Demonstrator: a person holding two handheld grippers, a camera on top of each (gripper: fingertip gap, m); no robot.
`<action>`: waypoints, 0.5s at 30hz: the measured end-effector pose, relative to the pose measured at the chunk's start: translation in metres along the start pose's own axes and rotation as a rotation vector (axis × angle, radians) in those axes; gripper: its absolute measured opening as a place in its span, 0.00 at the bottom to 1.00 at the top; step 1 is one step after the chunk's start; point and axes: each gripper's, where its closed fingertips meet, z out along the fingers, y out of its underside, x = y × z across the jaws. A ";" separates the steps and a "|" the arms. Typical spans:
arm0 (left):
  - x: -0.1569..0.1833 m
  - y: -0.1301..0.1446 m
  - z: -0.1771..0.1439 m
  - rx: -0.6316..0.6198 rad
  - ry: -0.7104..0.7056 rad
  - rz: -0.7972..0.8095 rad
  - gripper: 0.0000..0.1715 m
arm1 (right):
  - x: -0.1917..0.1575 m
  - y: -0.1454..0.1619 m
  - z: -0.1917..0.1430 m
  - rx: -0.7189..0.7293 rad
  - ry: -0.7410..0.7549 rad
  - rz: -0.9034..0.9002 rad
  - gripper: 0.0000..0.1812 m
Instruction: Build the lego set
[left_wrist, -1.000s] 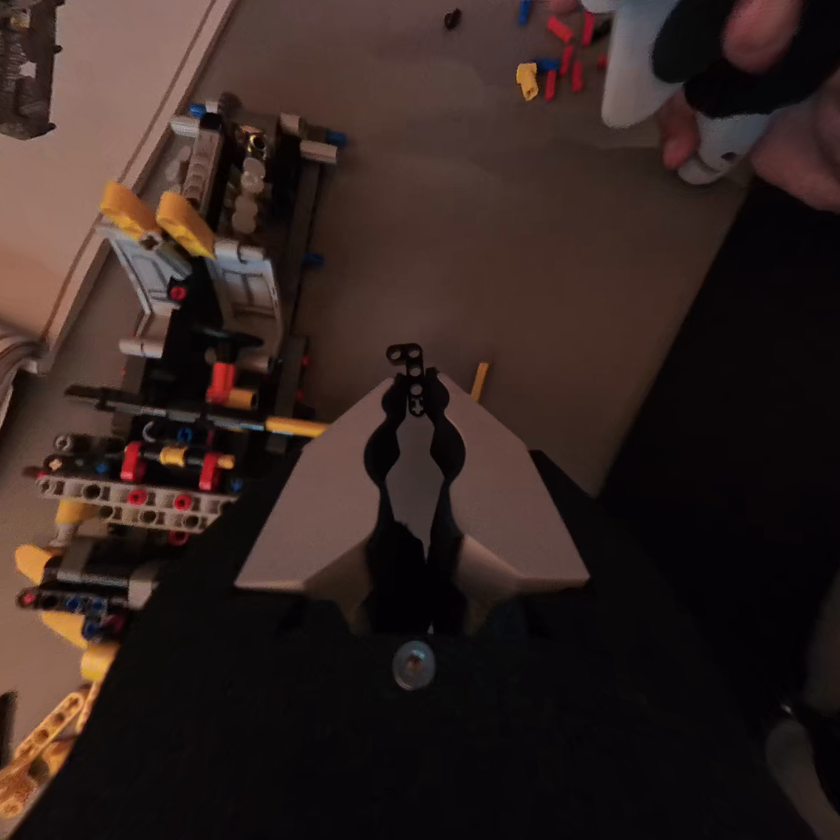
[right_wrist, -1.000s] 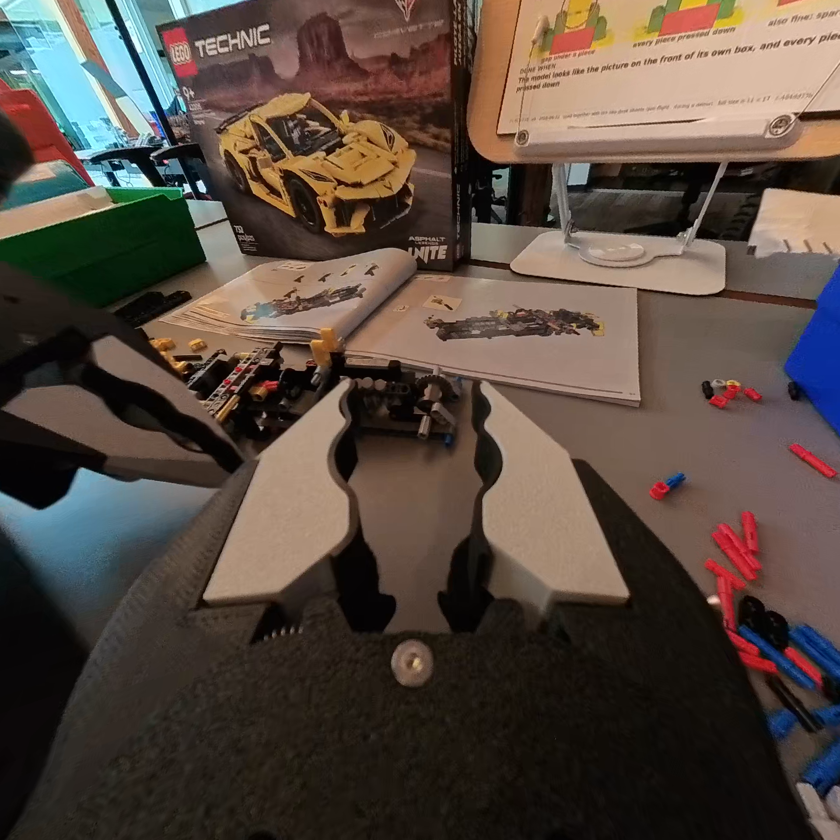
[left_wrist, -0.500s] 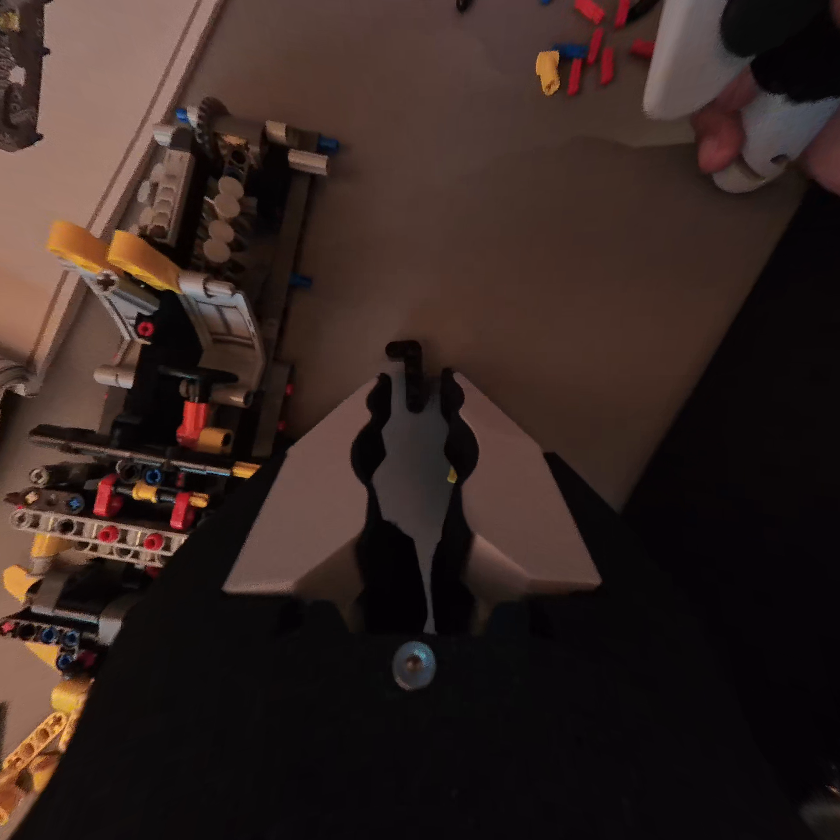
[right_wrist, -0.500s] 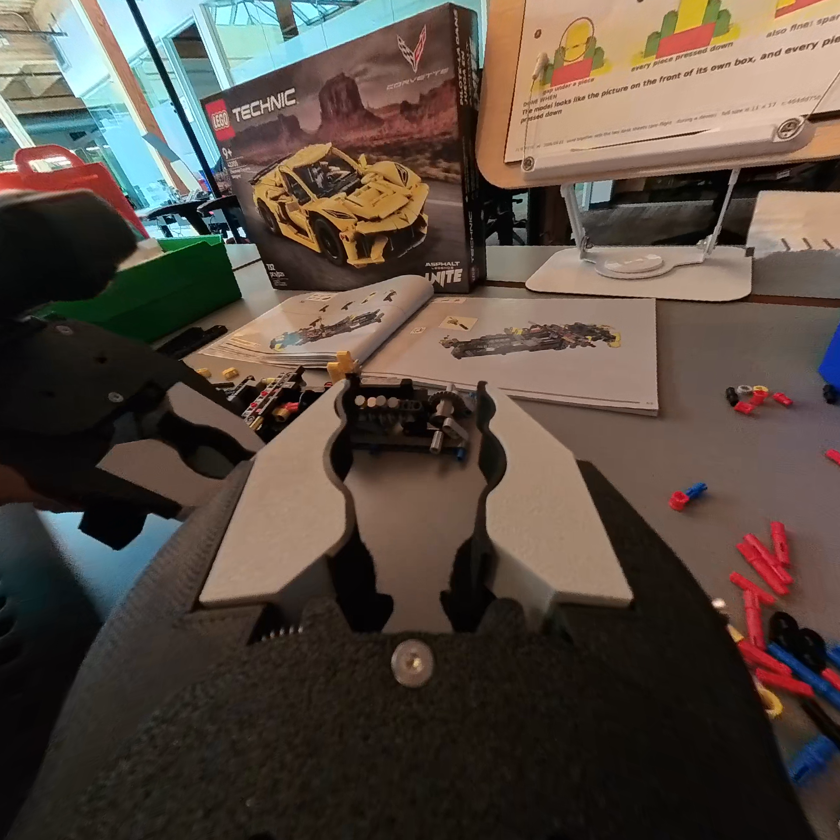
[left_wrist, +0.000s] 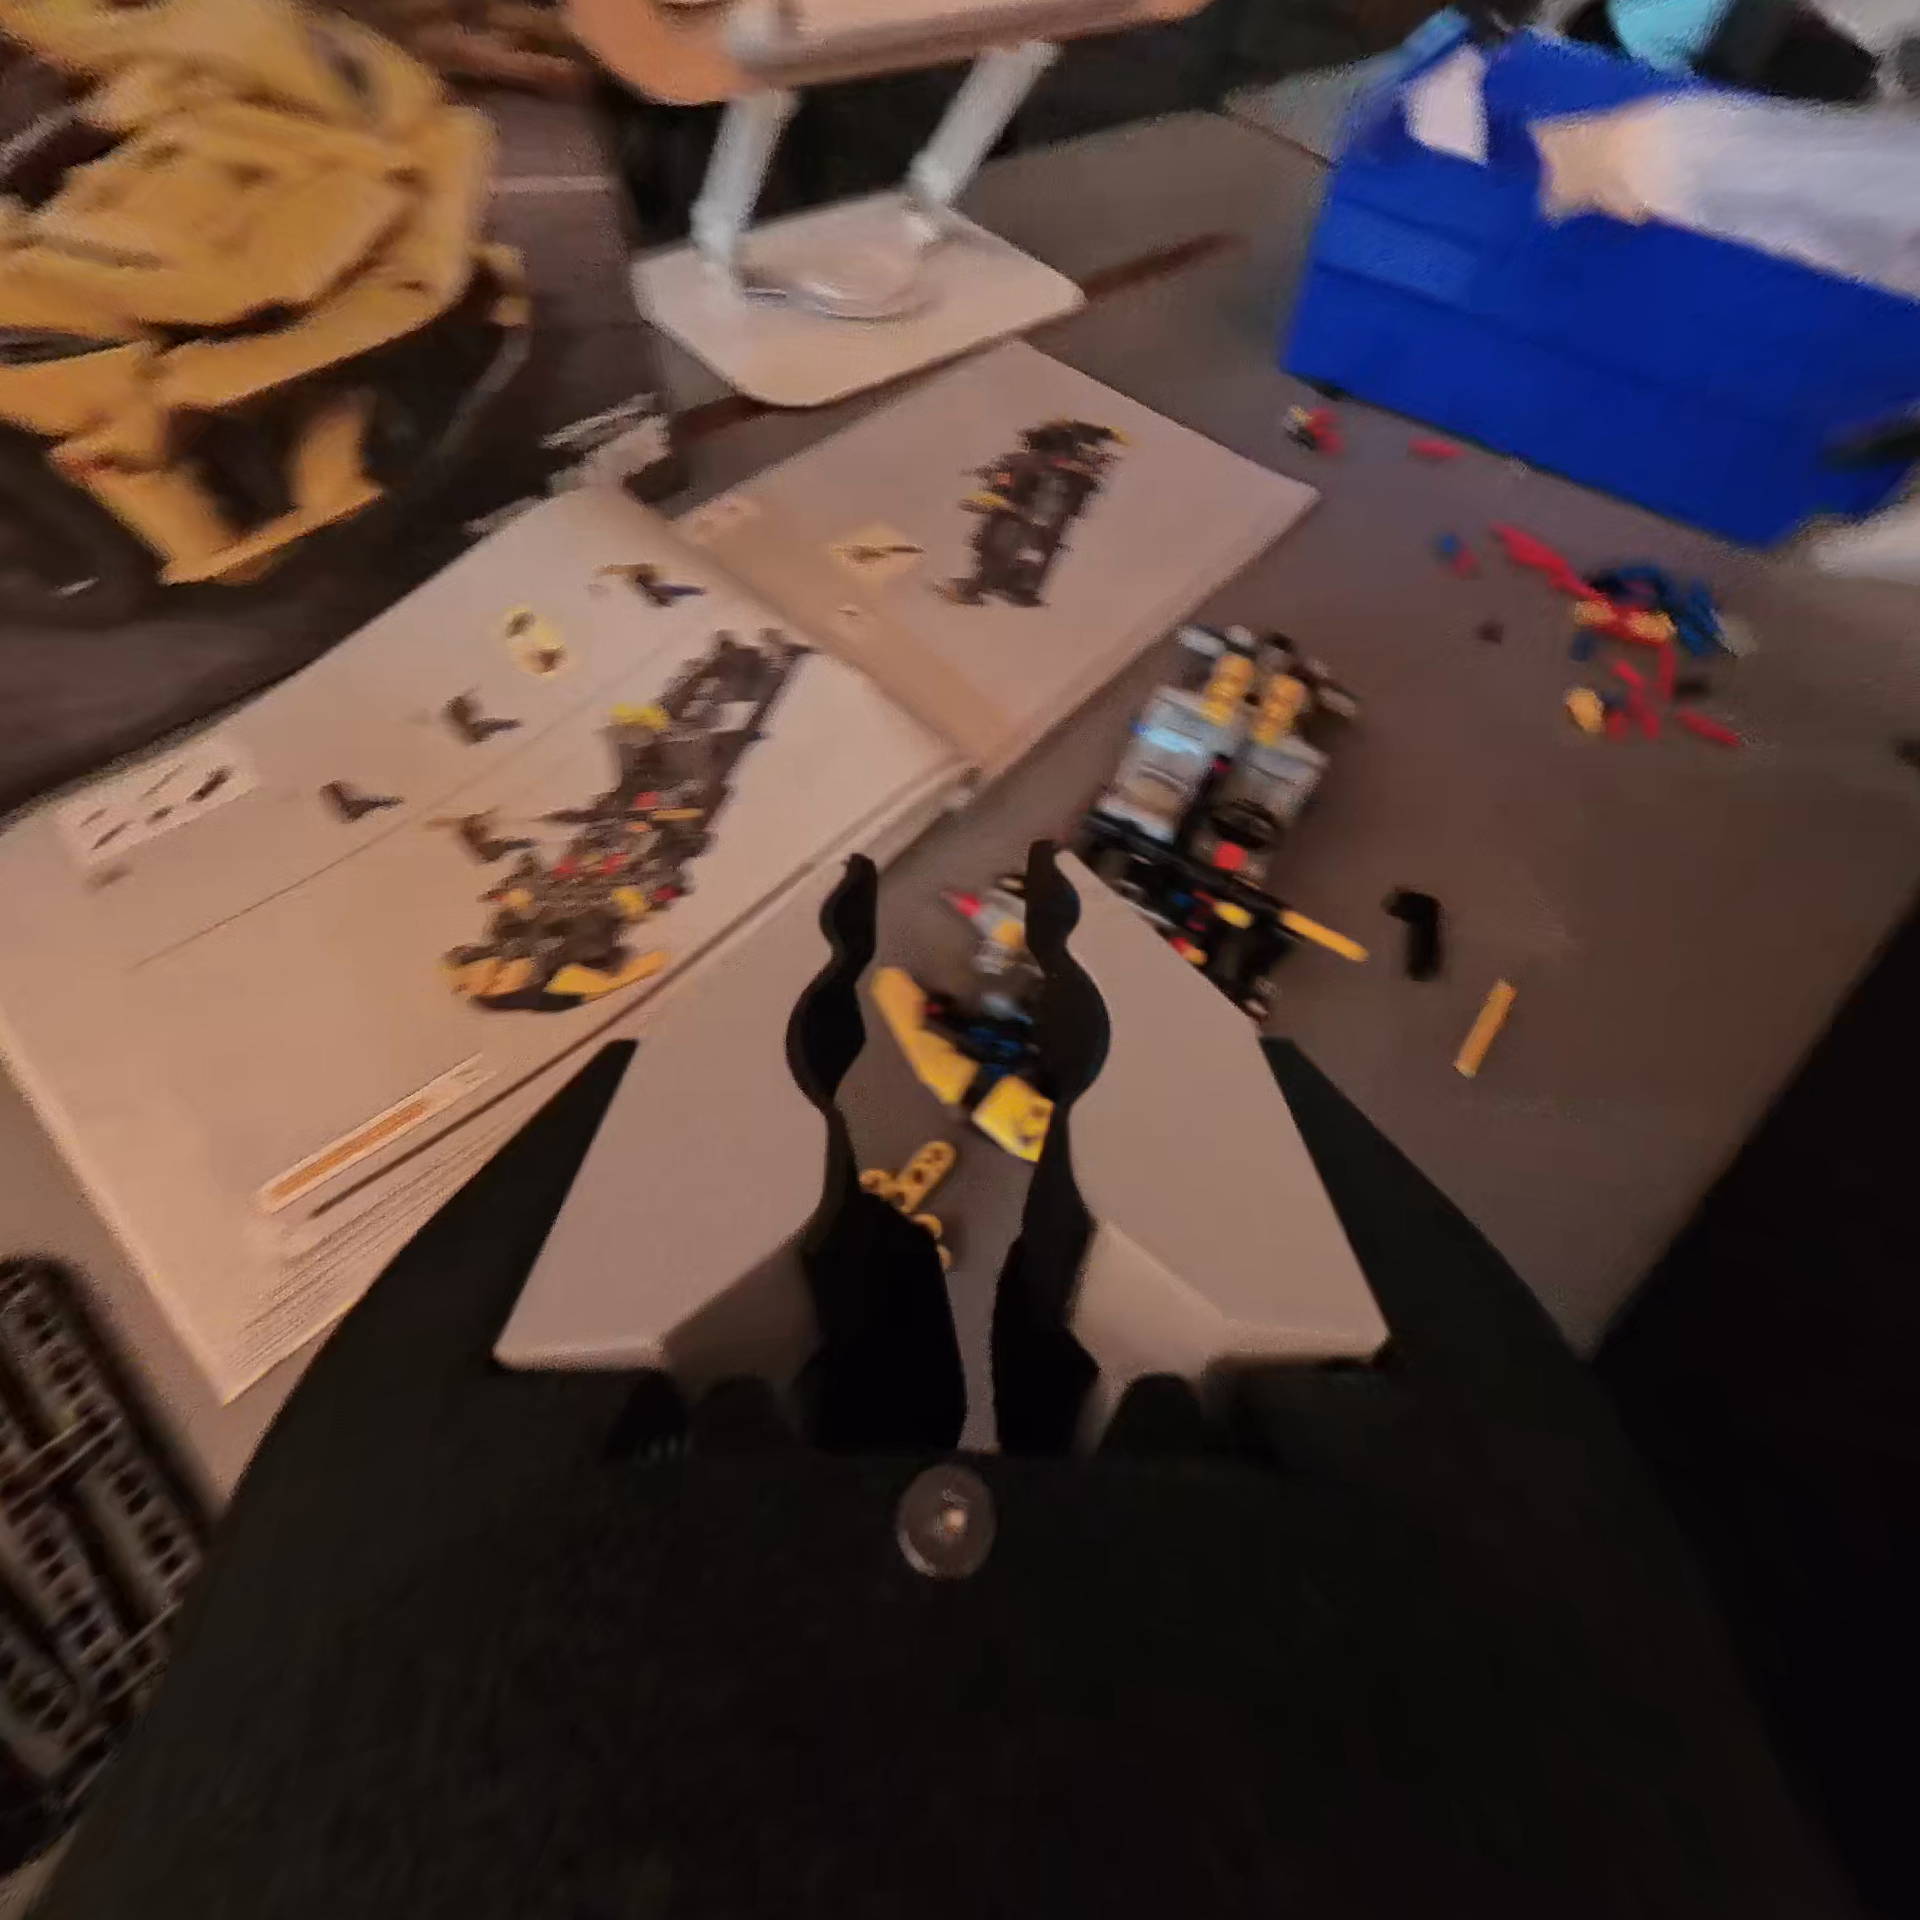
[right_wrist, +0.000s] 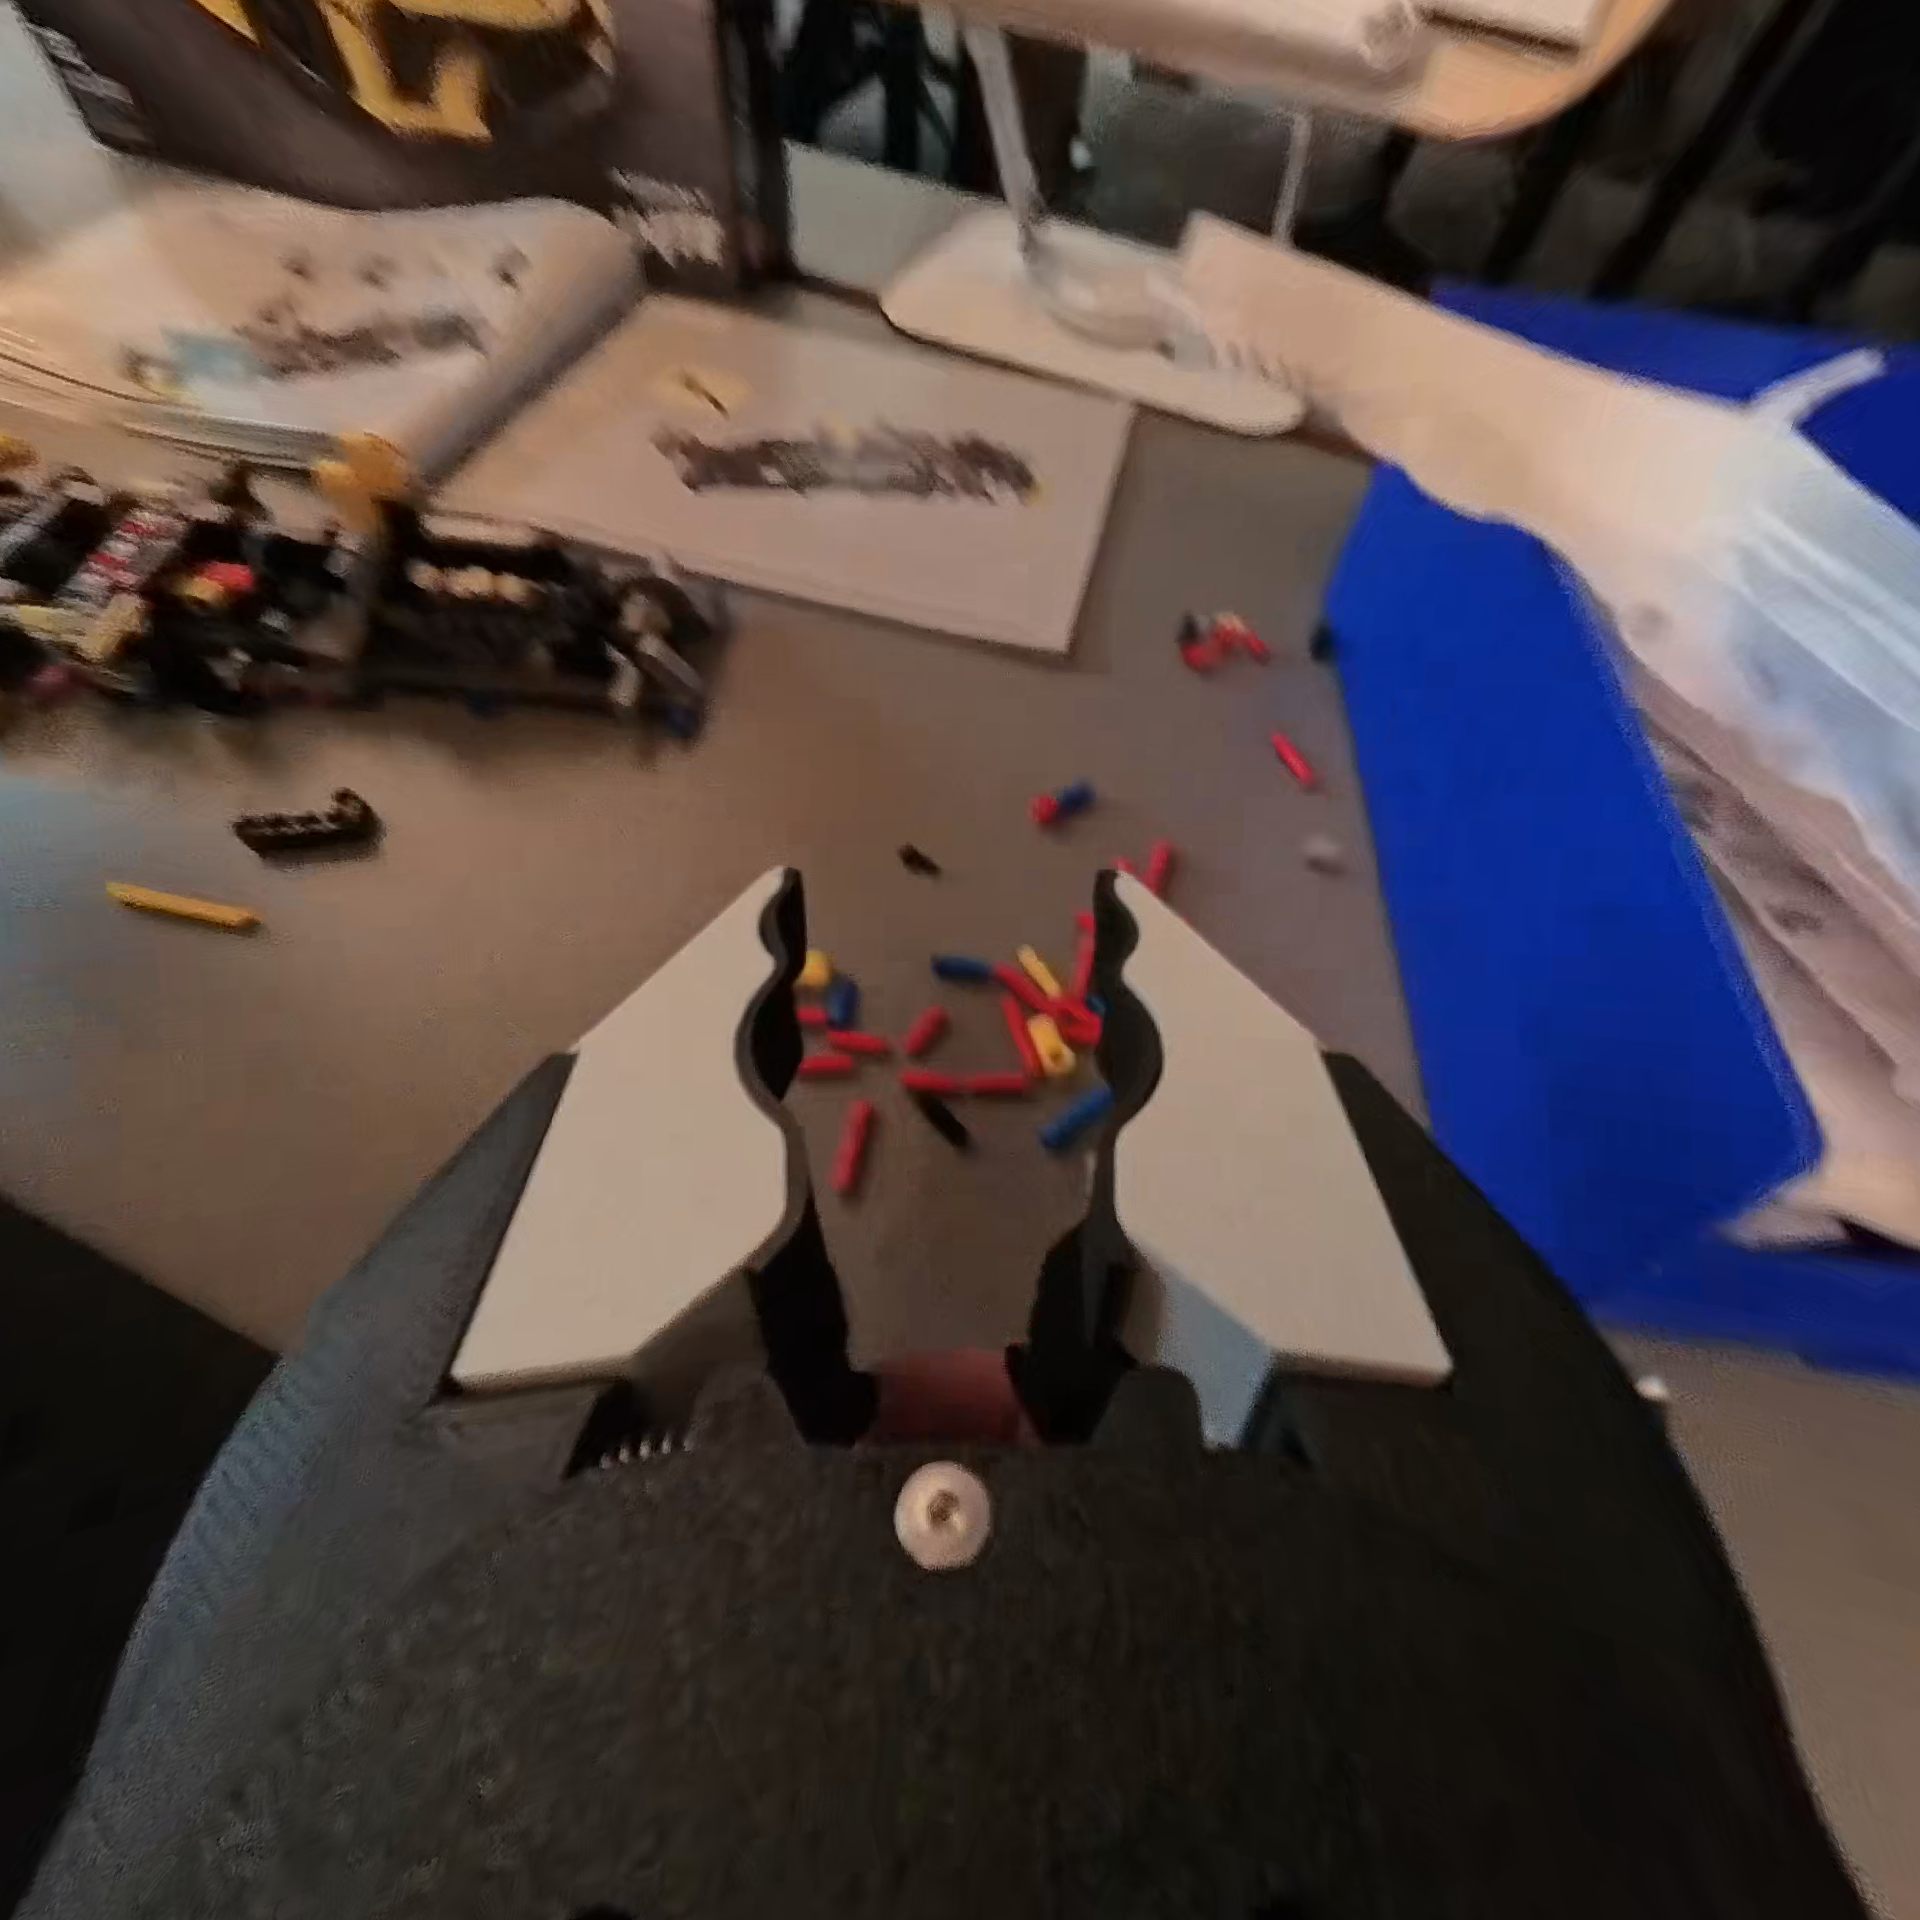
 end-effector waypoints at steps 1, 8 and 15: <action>-0.018 -0.004 -0.002 0.005 -0.023 -0.055 0.15 | 0.008 0.009 -0.002 -0.033 0.014 0.027 0.30; -0.123 -0.026 0.004 0.053 -0.264 -0.111 0.13 | 0.031 0.054 0.006 -0.195 0.053 0.122 0.21; -0.125 -0.020 0.033 0.031 -0.267 -0.076 0.13 | 0.044 0.057 0.035 -0.233 0.030 0.211 0.15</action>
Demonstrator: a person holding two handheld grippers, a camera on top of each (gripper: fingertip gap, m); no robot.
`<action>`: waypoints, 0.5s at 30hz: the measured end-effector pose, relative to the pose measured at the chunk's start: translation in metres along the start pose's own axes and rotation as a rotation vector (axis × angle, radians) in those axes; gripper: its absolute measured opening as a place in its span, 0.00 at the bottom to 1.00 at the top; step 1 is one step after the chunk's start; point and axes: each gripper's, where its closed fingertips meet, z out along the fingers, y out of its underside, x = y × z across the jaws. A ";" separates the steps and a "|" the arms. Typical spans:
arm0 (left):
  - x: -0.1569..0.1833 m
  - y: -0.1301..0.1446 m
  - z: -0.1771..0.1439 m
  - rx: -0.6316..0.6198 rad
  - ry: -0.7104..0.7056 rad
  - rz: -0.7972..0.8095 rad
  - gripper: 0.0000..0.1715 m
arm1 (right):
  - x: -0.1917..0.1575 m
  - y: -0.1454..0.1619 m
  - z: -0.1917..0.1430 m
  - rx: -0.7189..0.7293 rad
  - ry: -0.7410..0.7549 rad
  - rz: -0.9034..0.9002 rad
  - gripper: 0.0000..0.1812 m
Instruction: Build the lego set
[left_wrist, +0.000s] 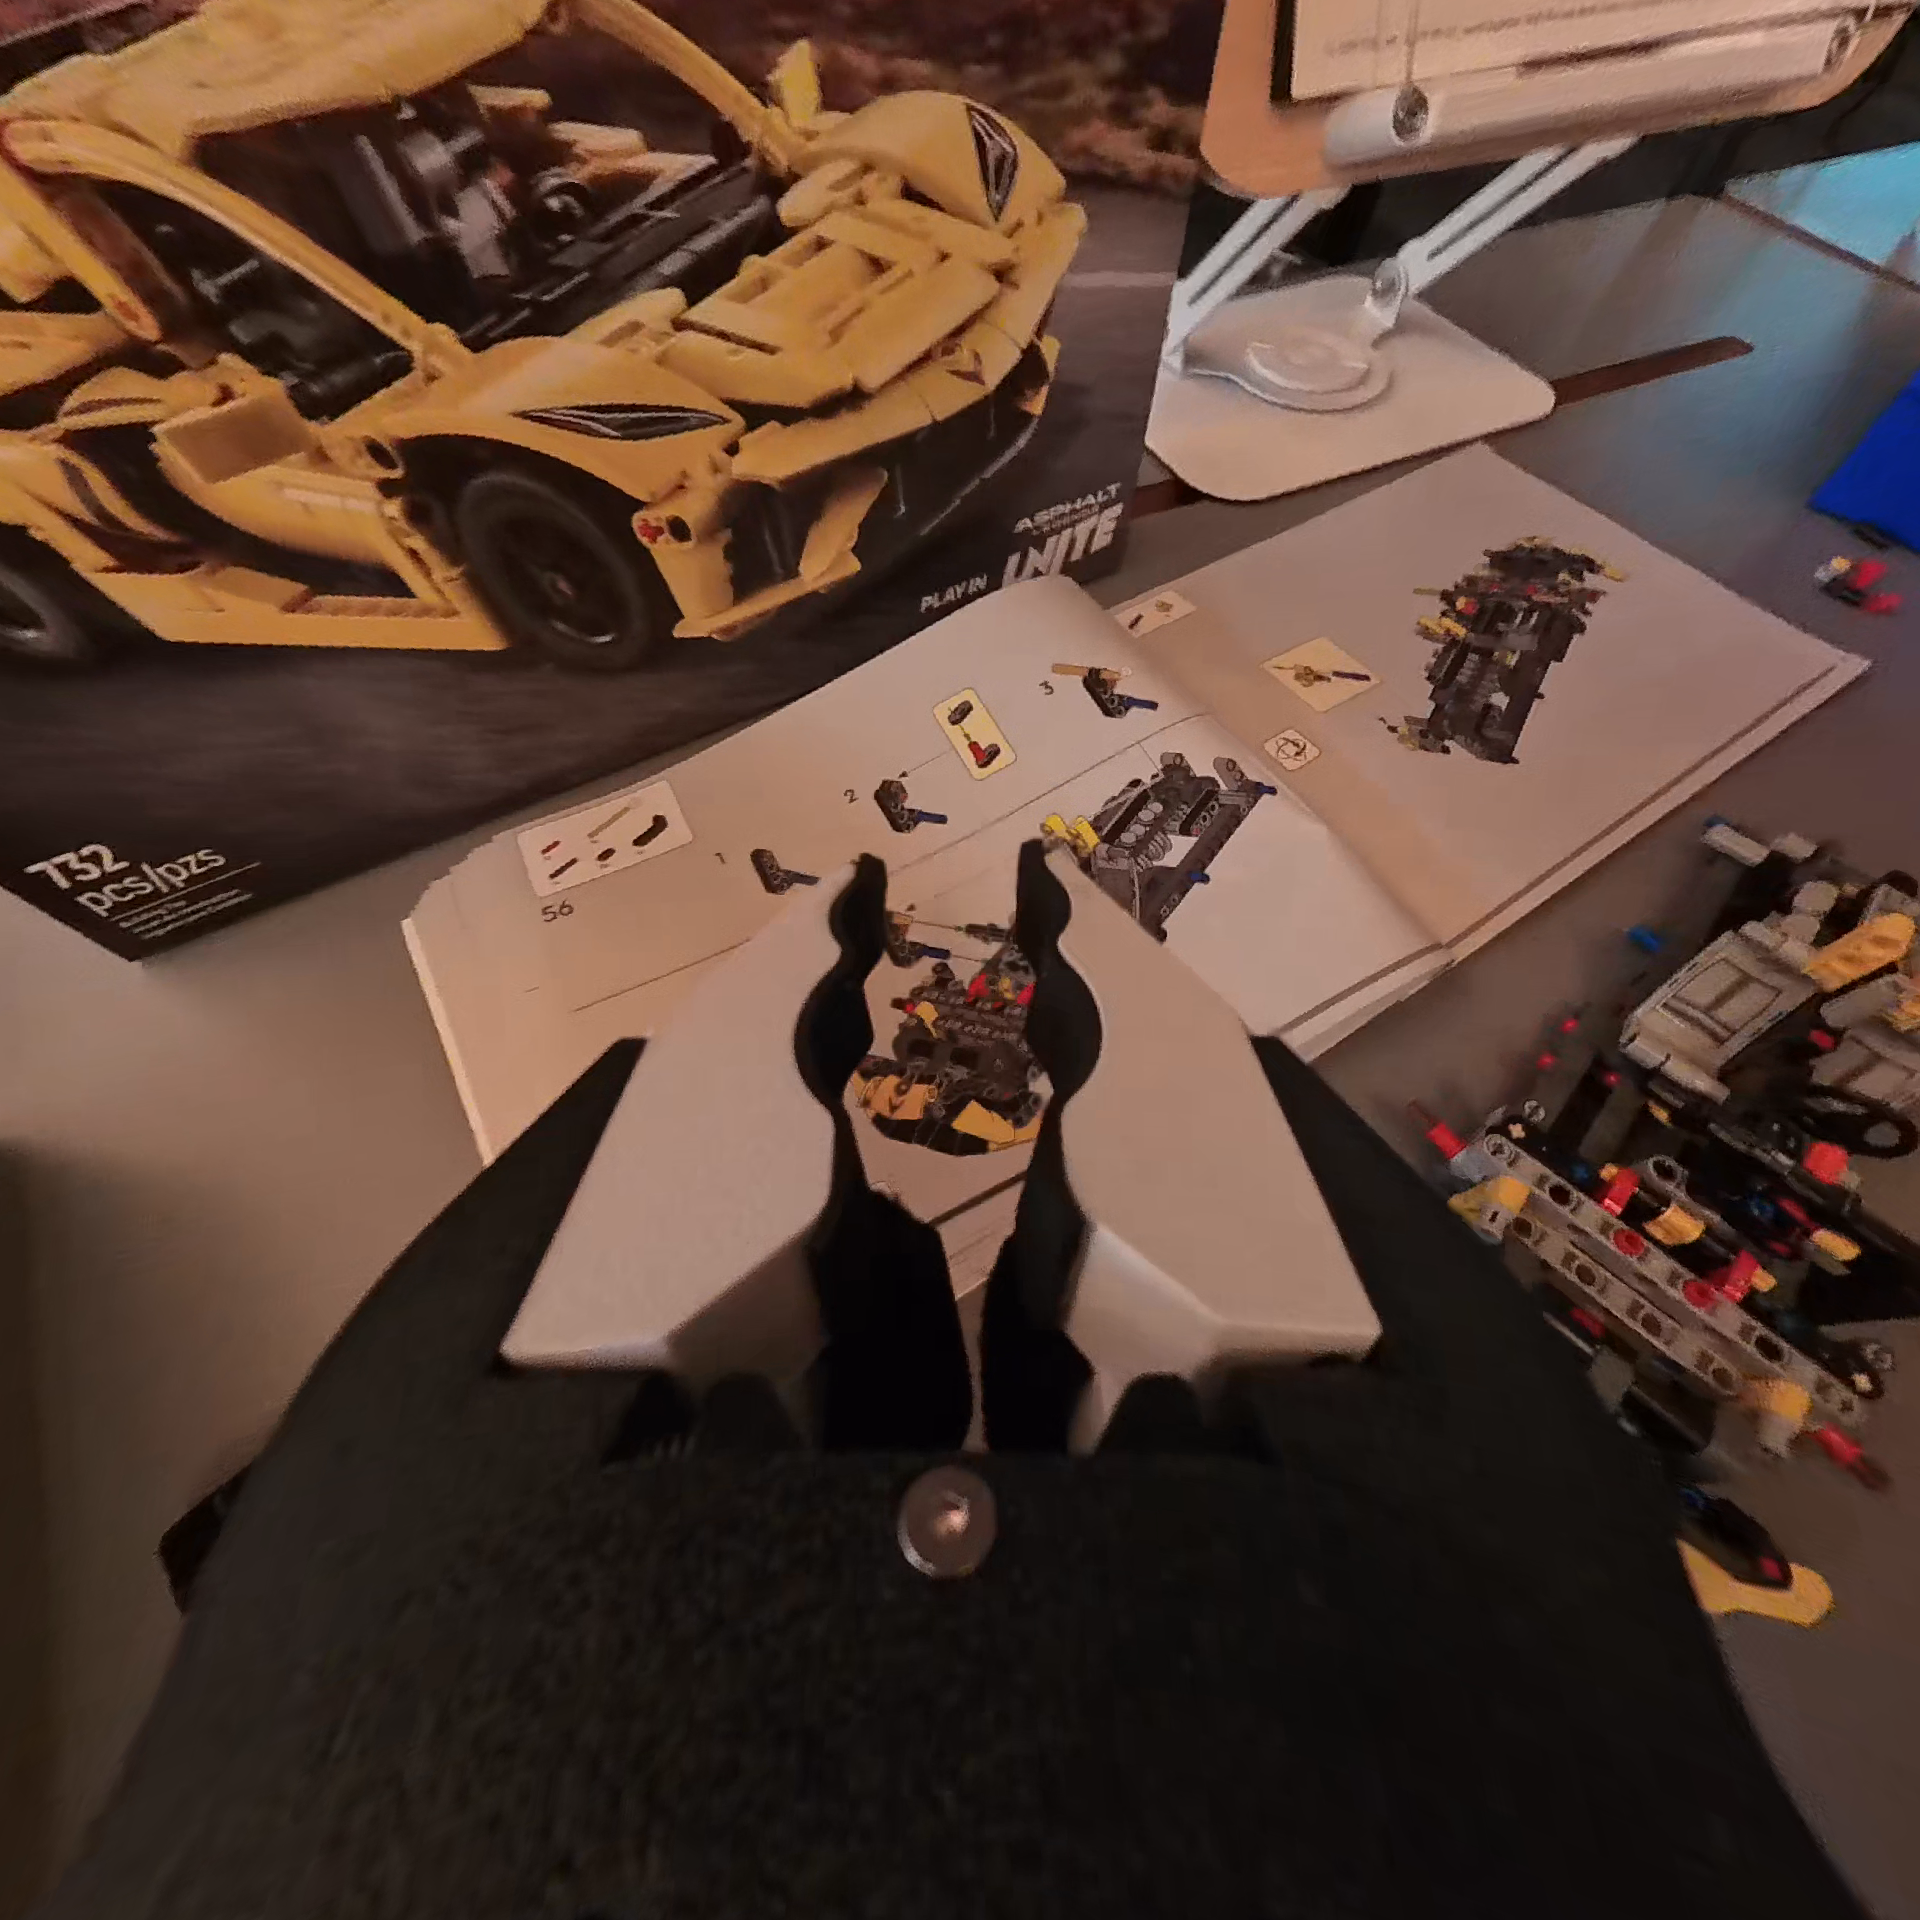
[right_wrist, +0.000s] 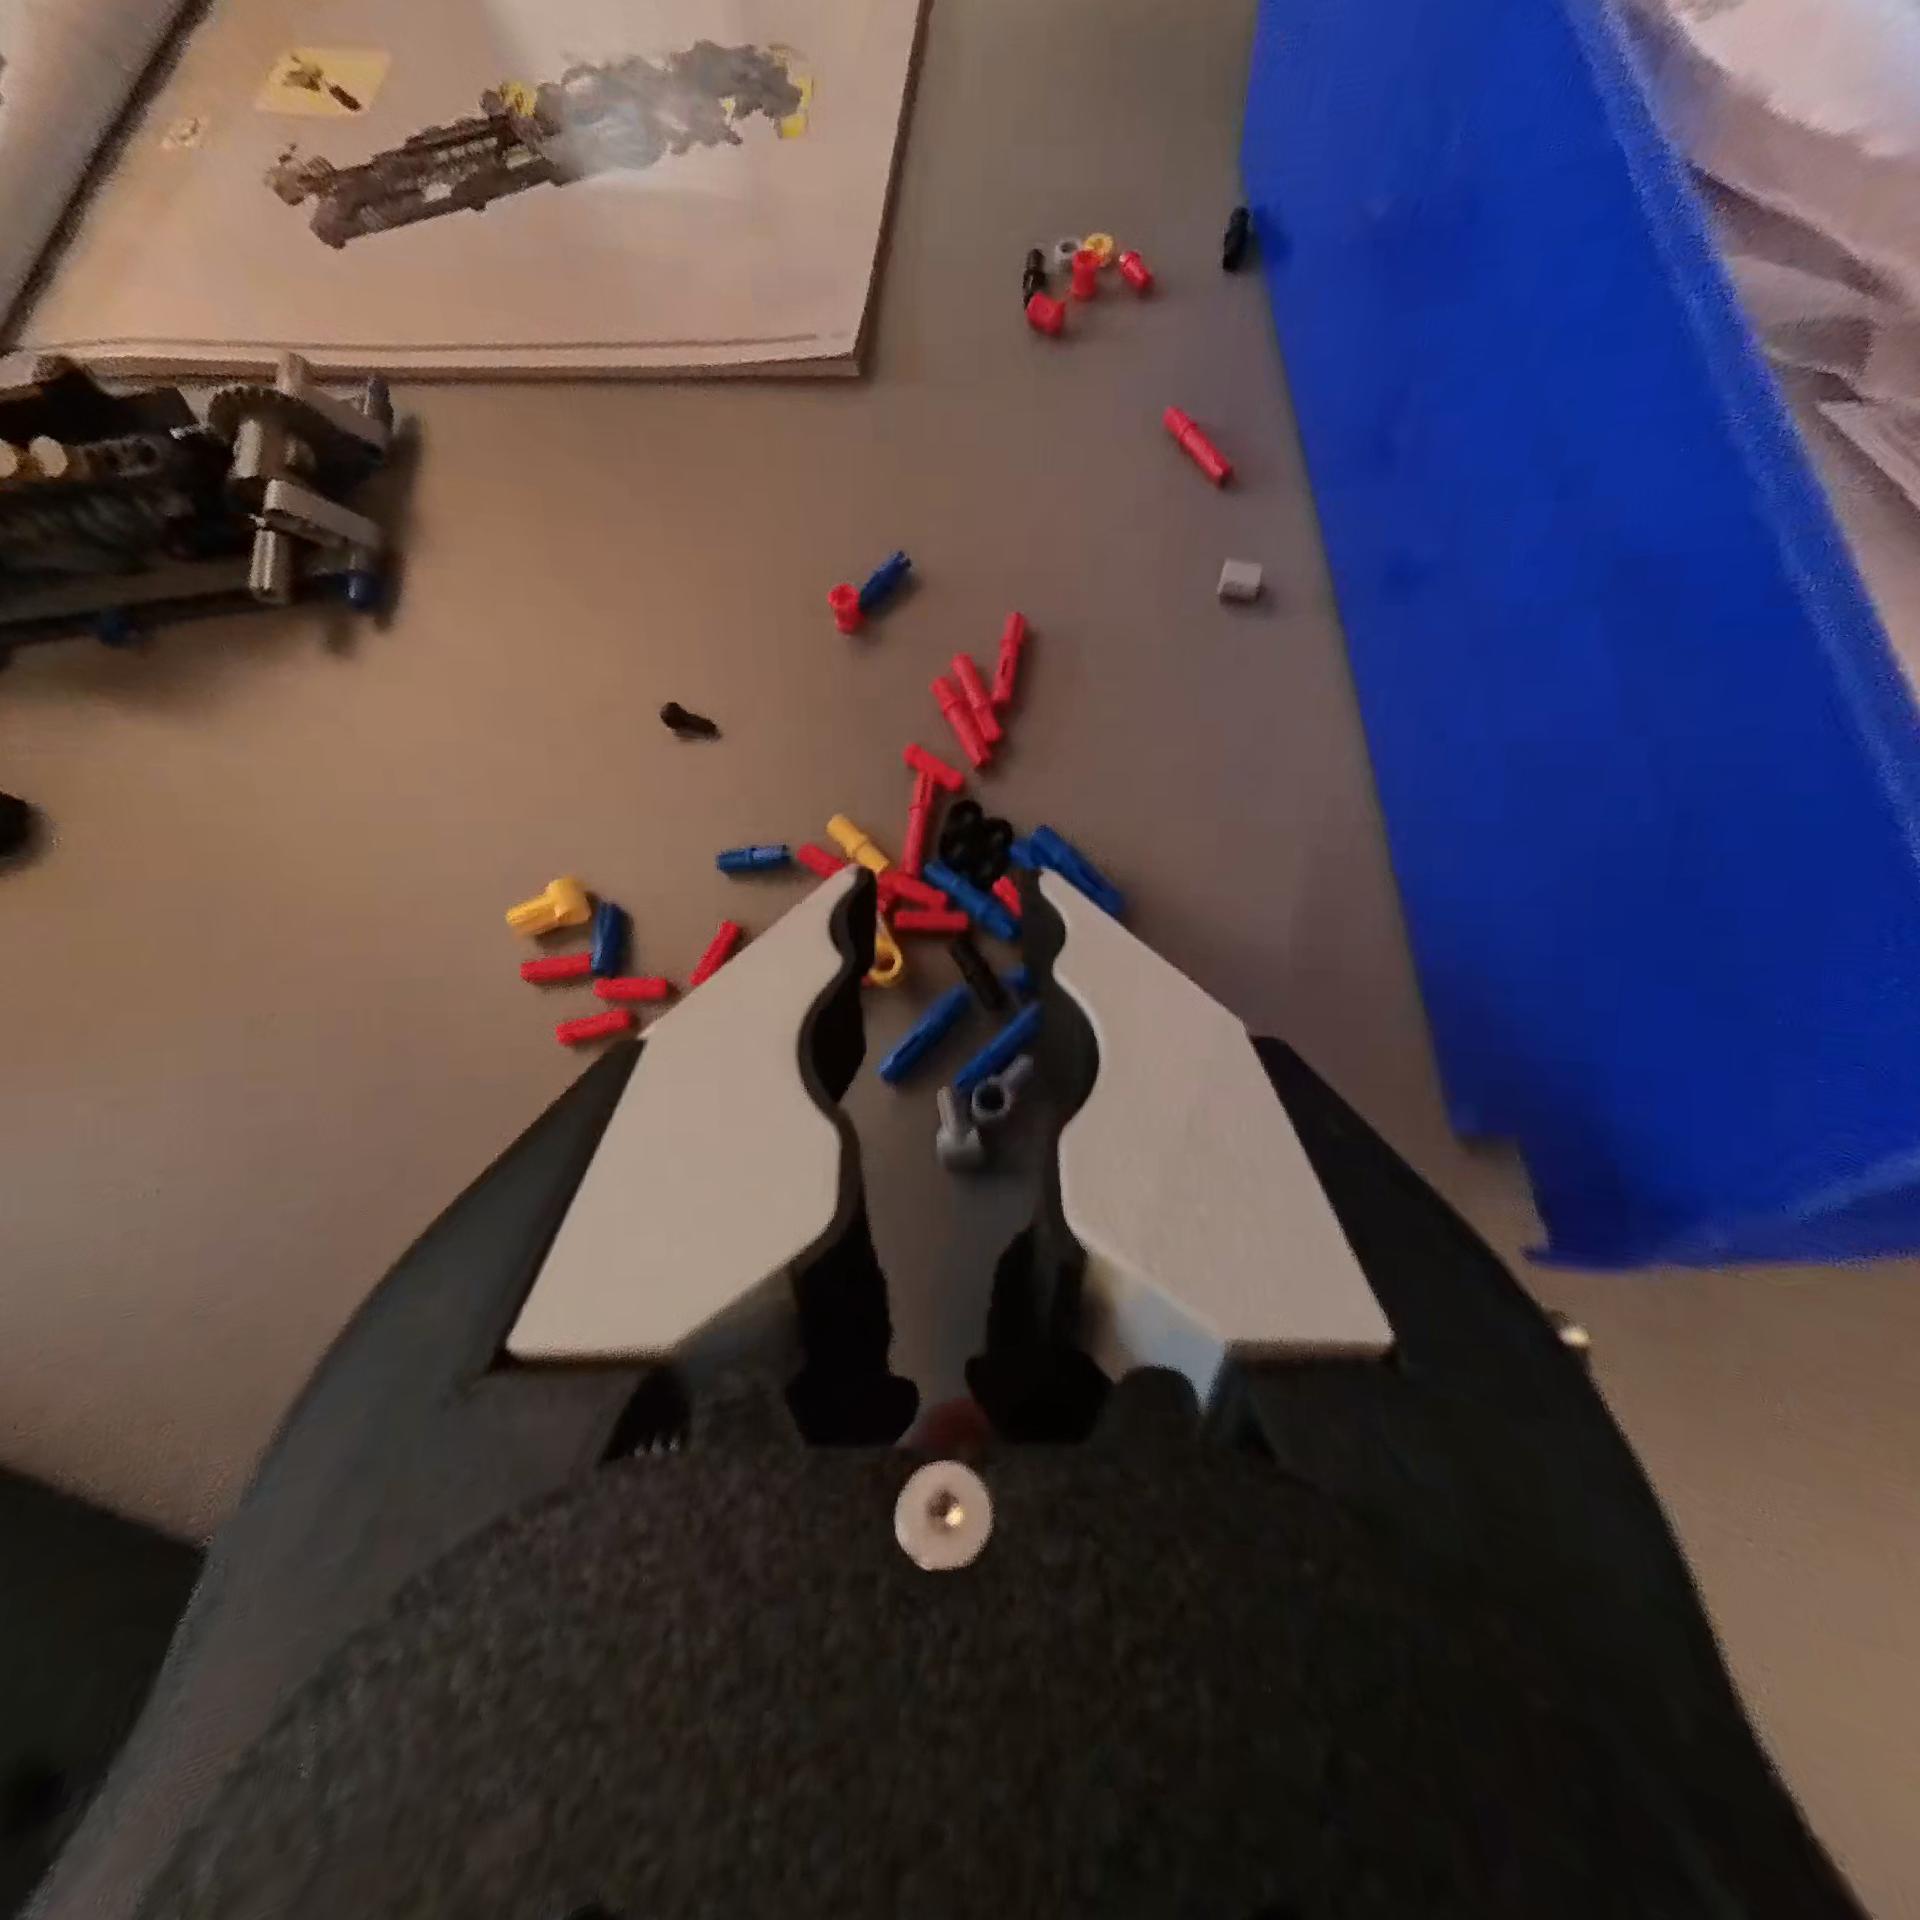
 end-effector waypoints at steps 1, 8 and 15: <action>0.003 0.003 0.002 -0.013 -0.002 0.025 0.13 | -0.001 -0.002 0.004 -0.006 -0.008 -0.006 0.13; 0.006 0.022 0.010 -0.086 -0.051 0.149 0.13 | -0.001 -0.005 0.020 -0.036 -0.048 -0.006 0.08; 0.011 0.030 0.020 -0.123 -0.040 0.184 0.13 | 0.002 -0.004 0.022 -0.066 -0.036 -0.053 0.07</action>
